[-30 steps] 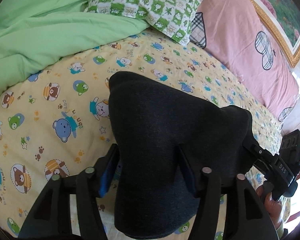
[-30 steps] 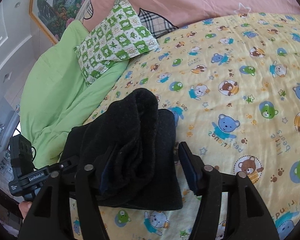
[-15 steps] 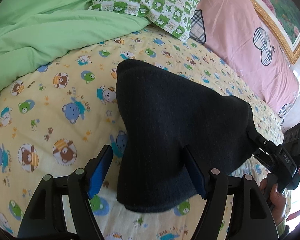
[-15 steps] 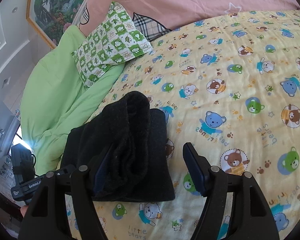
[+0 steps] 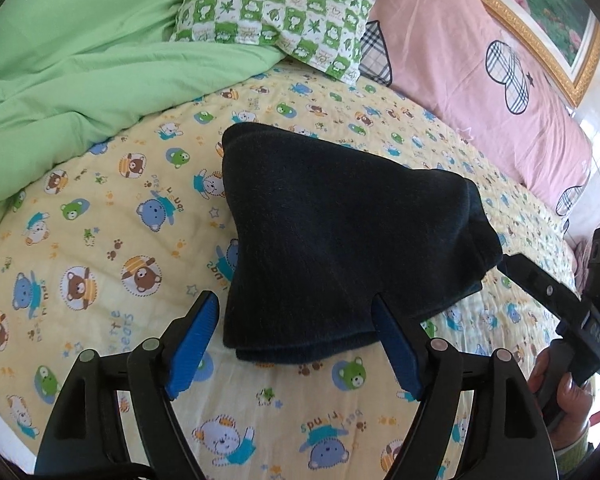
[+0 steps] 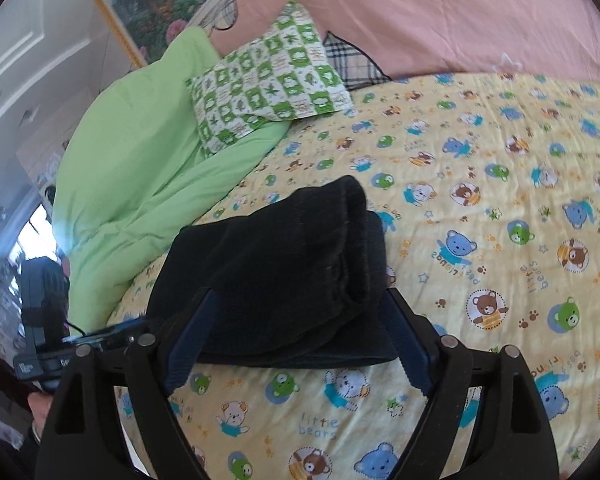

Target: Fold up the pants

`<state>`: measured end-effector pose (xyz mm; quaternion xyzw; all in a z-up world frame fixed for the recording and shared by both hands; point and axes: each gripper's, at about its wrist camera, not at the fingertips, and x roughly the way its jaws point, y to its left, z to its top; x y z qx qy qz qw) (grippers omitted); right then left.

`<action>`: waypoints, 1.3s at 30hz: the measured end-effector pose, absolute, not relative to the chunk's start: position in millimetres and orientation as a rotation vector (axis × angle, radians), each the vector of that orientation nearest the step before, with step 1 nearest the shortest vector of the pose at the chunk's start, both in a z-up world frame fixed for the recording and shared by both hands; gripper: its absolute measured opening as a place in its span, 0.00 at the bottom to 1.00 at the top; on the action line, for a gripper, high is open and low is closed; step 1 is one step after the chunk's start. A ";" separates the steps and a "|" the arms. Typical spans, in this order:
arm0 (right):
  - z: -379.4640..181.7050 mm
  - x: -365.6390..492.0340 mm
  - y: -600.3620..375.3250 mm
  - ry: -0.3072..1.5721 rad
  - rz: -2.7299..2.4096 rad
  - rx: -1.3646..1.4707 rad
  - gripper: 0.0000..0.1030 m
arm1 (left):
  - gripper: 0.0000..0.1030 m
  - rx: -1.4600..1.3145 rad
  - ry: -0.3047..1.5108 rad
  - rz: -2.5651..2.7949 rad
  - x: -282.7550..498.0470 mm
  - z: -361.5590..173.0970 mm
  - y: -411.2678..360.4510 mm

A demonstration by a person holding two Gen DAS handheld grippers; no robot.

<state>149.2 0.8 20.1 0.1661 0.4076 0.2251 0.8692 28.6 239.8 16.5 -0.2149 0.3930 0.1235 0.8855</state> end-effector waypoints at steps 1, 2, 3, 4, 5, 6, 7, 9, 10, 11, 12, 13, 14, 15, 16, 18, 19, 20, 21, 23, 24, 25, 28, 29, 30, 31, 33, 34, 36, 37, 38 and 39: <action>22.6 145.8 4.9 0.847 0.481 0.320 0.84 | 0.77 -0.443 0.814 0.255 26.6 17.4 239.4; 24.3 142.2 8.4 0.837 0.493 0.291 0.84 | 0.77 -0.438 0.814 0.257 24.1 18.1 238.6; 25.9 138.4 13.1 0.835 0.502 0.264 0.84 | 0.77 -0.430 0.815 0.263 20.9 18.7 237.3; 26.3 135.8 15.9 0.834 0.508 0.247 0.84 | 0.78 -0.423 0.818 0.267 19.9 19.0 236.7; 26.5 132.8 19.4 0.834 0.512 0.226 0.85 | 0.78 -0.411 0.823 0.276 18.7 19.3 235.7; 26.3 130.1 22.4 0.834 0.511 0.205 0.85 | 0.78 -0.395 0.826 0.284 16.6 19.6 233.9; 25.8 128.3 24.6 0.834 0.509 0.190 0.85 | 0.78 -0.383 0.827 0.288 15.0 19.7 232.5; 24.4 124.1 29.6 0.837 0.514 0.161 0.85 | 0.78 -0.352 0.827 0.305 11.2 20.6 228.8; 23.5 122.0 31.9 0.838 0.516 0.150 0.85 | 0.78 -0.336 0.830 0.312 9.8 20.9 227.1; 22.6 119.8 33.9 0.841 0.515 0.137 0.85 | 0.78 -0.327 0.832 0.316 9.5 20.6 226.8; 21.8 117.6 35.5 0.843 0.515 0.127 0.85 | 0.78 -0.311 0.831 0.330 7.2 21.1 224.6; 21.0 115.6 37.1 0.843 0.517 0.116 0.85 | 0.79 -0.302 0.830 0.336 7.1 21.2 224.6; 20.4 114.0 38.5 0.844 0.515 0.107 0.85 | 0.79 -0.292 0.830 0.344 5.9 21.3 223.5; 20.0 112.6 39.6 0.845 0.510 0.097 0.85 | 0.79 -0.281 0.831 0.346 4.8 21.3 221.6; 19.2 111.1 40.6 0.847 0.508 0.085 0.85 | 0.79 -0.270 0.833 0.345 4.0 21.0 219.6; 18.6 109.2 42.1 0.847 0.506 0.071 0.85 | 0.80 -0.255 0.835 0.345 3.9 20.7 216.8; 18.0 108.3 42.7 0.849 0.499 0.059 0.86 | 0.80 -0.249 0.836 0.344 4.4 20.4 215.4; 17.6 107.6 43.1 0.850 0.492 0.050 0.86 | 0.80 -0.237 0.839 0.342 4.0 20.1 212.8; 17.2 107.0 43.4 0.851 0.489 0.041 0.87 | 0.81 -0.227 0.842 0.343 4.5 19.6 211.1; 16.8 106.0 43.4 0.851 0.493 0.038 0.87 | 0.81 -0.202 0.846 0.344 5.0 19.1 207.2; 16.8 105.5 43.0 0.851 0.495 0.039 0.87 | 0.81 -0.192 0.848 0.345 5.3 18.6 205.8; 16.7 105.0 42.9 0.850 0.496 0.038 0.87 | 0.81 -0.181 0.851 0.347 5.5 18.1 204.3; 16.0 104.1 42.7 0.852 0.489 0.029 0.87 | 0.81 -0.171 0.857 0.343 5.4 16.2 203.0; 15.6 104.0 42.9 0.854 0.487 0.026 0.87 | 0.81 -0.171 0.859 0.342 5.4 15.4 202.8; 15.2 104.0 42.6 0.855 0.483 0.022 0.88 | 0.81 -0.170 0.860 0.342 5.5 14.8 203.1; 15.0 103.9 42.1 0.854 0.476 0.018 0.88 | 0.81 -0.168 0.860 0.344 5.8 14.4 203.1; 14.8 104.5 41.5 0.854 0.470 0.017 0.88 | 0.81 -0.162 0.860 0.343 6.4 13.9 202.1; 14.8 104.3 40.9 0.853 0.473 0.020 0.88 | 0.81 -0.155 0.858 0.345 6.7 14.1 201.1; 15.2 103.7 40.6 0.849 0.470 0.020 0.88 | 0.81 -0.139 0.853 0.349 7.3 14.4 199.4; 15.4 103.8 40.8 0.847 0.471 0.018 0.88 | 0.81 -0.131 0.851 0.350 7.8 14.6 198.1; 15.4 103.9 41.5 0.846 0.474 0.017 0.88 | 0.82 -0.125 0.849 0.352 8.2 14.7 197.6; 15.6 103.7 41.8 0.843 0.475 0.015 0.88 | 0.82 -0.122 0.847 0.353 8.4 14.8 197.0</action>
